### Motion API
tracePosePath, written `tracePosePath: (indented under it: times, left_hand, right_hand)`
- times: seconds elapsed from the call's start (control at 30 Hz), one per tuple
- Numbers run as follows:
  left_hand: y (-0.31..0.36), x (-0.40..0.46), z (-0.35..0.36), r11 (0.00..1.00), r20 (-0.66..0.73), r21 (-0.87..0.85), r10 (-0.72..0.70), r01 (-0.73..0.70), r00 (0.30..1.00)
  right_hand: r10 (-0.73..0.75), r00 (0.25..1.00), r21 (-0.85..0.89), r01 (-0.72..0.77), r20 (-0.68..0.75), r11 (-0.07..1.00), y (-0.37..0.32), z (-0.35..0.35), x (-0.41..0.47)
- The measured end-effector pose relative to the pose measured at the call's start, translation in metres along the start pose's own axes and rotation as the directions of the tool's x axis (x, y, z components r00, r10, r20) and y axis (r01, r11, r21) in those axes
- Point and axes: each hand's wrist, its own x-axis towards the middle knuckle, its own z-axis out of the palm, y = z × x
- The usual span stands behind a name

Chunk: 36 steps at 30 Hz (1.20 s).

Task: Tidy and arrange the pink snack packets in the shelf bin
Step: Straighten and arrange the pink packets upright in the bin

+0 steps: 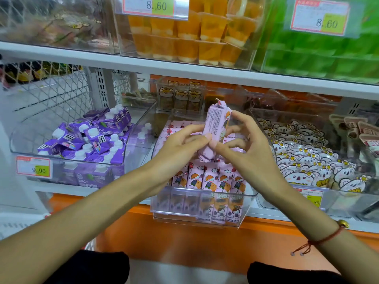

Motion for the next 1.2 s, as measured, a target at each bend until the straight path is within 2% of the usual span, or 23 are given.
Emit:
tracePosePath:
  times: [0.13, 0.23, 0.3, 0.37, 0.43, 0.57, 0.63, 0.7, 0.9, 0.97, 1.07, 1.2]
  left_hand:
    - [-0.001, 0.002, -0.001, 0.991, 0.039, 0.096, 0.092, -0.096, 0.995]
    - [-0.002, 0.002, 0.002, 0.972, 0.088, 0.184, 0.13, -0.144, 0.988]
    - [-0.006, 0.005, -0.001, 0.928, 0.051, 0.313, 0.197, -0.203, 0.979]
    - [-0.011, 0.008, -0.008, 0.777, -0.001, 0.582, 0.293, -0.237, 0.956]
    - [-0.015, 0.01, -0.016, 0.614, 0.032, 0.758, 0.301, -0.22, 0.953]
    - [-0.023, 0.009, -0.017, 0.292, 0.214, 0.925, 0.125, -0.242, 0.969]
    - [-0.024, 0.01, -0.018, 0.232, 0.234, 0.937, 0.143, -0.262, 0.962]
    - [-0.023, 0.011, -0.02, 0.219, 0.238, 0.937, 0.178, -0.274, 0.955]
    - [-0.025, 0.01, -0.02, 0.227, 0.231, 0.932, 0.232, -0.284, 0.945]
    - [-0.024, 0.01, -0.021, 0.26, 0.214, 0.926, 0.233, -0.272, 0.949]
    - [-0.025, 0.009, -0.021, 0.302, 0.183, 0.918, 0.251, -0.256, 0.951]
    - [-0.027, 0.009, -0.02, 0.264, 0.181, 0.935, 0.218, -0.237, 0.959]
  right_hand:
    - [0.041, 0.999, 0.086, -0.043, 0.021, 0.995, 0.001, -0.006, 0.003]
    - [0.032, 0.999, 0.079, -0.034, 0.016, 0.996, 0.003, -0.007, 0.005]
    - [0.003, 0.999, 0.074, 0.0, -0.05, 0.997, 0.004, -0.008, 0.007]
    - [-0.054, 0.982, 0.013, 0.057, -0.183, 0.998, 0.005, -0.013, 0.011]
    - [-0.13, 0.958, -0.127, 0.1, -0.256, 0.987, 0.006, -0.016, 0.015]
    - [-0.141, 0.976, -0.332, 0.079, -0.167, 0.94, 0.013, -0.012, 0.016]
    - [-0.089, 0.994, -0.463, 0.048, -0.067, 0.885, 0.016, -0.007, 0.017]
    - [-0.048, 0.998, -0.55, 0.057, 0.03, 0.833, 0.016, -0.008, 0.02]
    - [0.082, 0.964, -0.613, 0.095, 0.253, 0.784, 0.011, -0.008, 0.031]
    - [0.088, 0.96, -0.672, 0.118, 0.265, 0.731, 0.013, 0.003, 0.031]
    - [0.065, 0.977, -0.696, 0.097, 0.203, 0.712, 0.015, 0.01, 0.031]
    - [0.104, 0.958, -0.746, 0.137, 0.267, 0.652, 0.016, 0.01, 0.032]
